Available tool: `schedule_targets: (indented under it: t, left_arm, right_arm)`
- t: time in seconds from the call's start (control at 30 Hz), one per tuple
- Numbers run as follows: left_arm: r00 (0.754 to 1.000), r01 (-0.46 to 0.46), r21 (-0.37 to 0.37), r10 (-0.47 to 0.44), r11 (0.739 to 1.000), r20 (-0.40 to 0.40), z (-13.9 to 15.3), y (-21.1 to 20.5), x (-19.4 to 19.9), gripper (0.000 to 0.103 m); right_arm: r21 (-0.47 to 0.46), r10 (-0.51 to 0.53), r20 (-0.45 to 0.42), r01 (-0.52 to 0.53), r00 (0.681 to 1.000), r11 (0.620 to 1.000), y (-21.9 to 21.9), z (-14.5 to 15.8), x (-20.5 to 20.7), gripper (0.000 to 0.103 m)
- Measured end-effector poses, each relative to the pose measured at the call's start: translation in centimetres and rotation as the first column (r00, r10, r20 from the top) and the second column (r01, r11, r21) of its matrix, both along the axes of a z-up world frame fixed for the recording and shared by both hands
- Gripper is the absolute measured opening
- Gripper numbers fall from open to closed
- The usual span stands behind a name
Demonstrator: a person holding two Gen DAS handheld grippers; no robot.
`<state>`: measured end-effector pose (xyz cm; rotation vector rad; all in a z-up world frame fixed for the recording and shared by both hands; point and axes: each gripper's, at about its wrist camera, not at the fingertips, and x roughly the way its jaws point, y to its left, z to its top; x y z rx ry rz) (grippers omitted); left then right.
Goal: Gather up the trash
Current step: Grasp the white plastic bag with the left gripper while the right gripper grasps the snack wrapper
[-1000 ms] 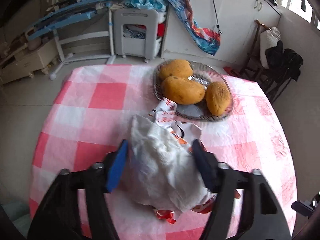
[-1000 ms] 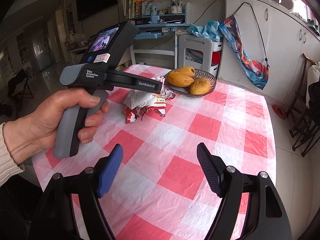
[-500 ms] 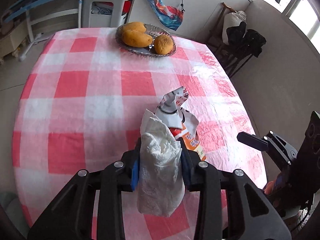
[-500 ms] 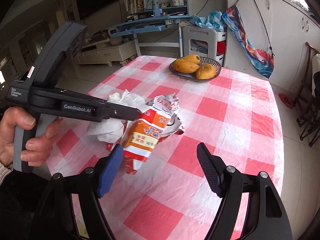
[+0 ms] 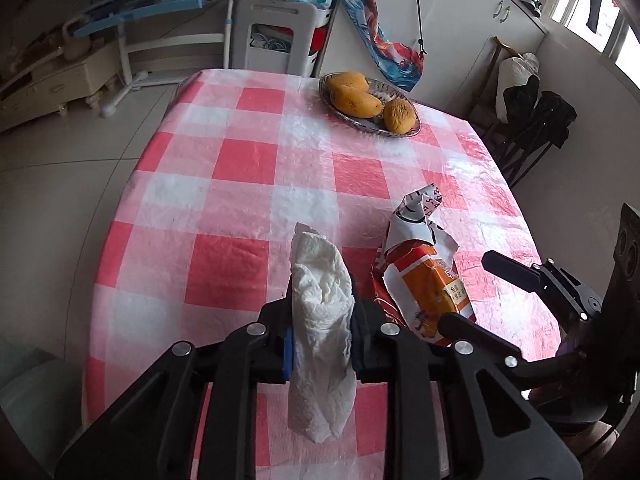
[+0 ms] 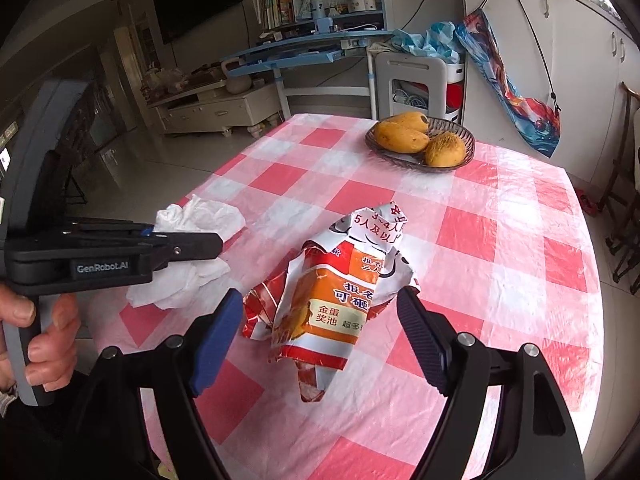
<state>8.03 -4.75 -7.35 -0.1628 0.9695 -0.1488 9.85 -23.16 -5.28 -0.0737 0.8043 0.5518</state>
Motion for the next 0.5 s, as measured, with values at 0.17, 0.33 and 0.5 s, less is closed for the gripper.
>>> schedule_targets:
  t: [0.17, 0.33, 0.5]
  left_arm:
    - [1.000, 0.009, 0.008, -0.009, 1.000, 0.010, 0.6, -0.7, 0.4, 0.021]
    - [1.000, 0.014, 0.014, -0.015, 1.000, 0.010, 0.6, -0.7, 0.5, 0.021]
    - [0.999, -0.009, 0.019, 0.008, 1.000, 0.035, 1.2, -0.2, 0.1, 0.021]
  right_arm:
    - [-0.022, -0.020, -0.051, 0.019, 0.998, 1.000, 0.3, -1.5, 1.3, 0.069]
    - [-0.017, -0.005, -0.085, 0.003, 0.996, 1.000, 0.0, -2.0, 1.4, 0.031]
    - [0.026, 0.036, -0.053, -0.035, 0.998, 0.999, -0.5, -0.6, 0.2, 0.024]
